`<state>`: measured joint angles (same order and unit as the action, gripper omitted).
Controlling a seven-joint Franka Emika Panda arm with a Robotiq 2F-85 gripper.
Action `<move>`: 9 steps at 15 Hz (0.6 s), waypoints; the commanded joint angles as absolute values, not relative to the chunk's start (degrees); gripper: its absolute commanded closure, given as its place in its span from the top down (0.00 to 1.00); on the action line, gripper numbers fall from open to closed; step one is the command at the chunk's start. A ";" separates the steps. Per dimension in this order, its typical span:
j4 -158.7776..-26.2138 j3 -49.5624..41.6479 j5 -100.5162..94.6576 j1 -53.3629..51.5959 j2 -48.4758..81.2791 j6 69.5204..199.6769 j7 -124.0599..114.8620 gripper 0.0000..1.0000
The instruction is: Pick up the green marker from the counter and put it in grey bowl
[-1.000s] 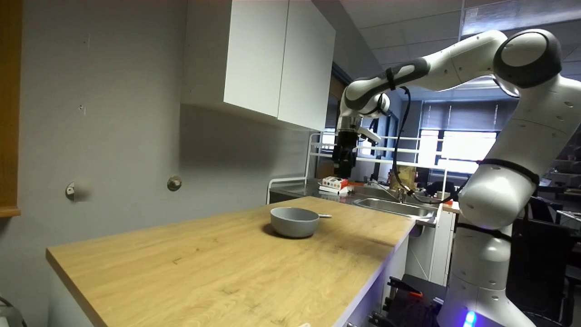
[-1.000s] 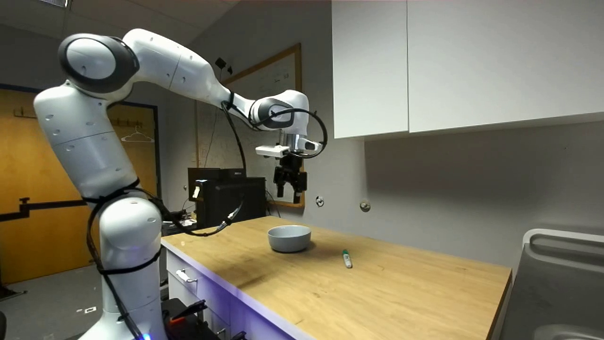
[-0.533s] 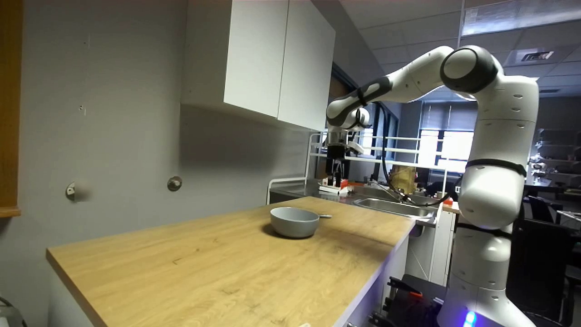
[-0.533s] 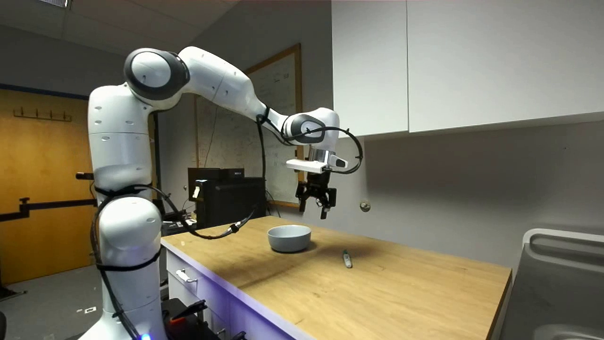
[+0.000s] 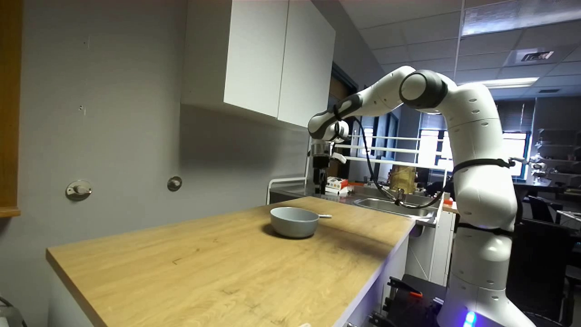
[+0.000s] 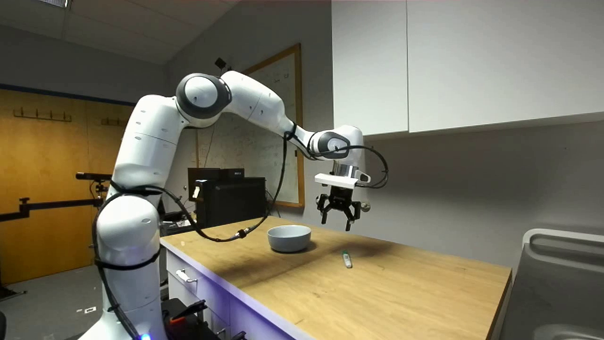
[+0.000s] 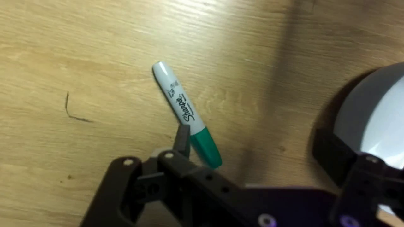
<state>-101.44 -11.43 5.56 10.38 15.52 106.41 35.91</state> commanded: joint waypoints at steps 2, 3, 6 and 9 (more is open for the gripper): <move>-93.43 -8.21 6.04 14.09 23.63 105.24 41.06 1.00; -93.17 -7.80 5.82 14.53 24.62 105.38 41.56 1.00; -93.99 -6.77 5.44 15.66 26.74 105.67 43.24 1.00; -94.81 -6.36 4.52 16.17 28.37 105.73 44.11 1.00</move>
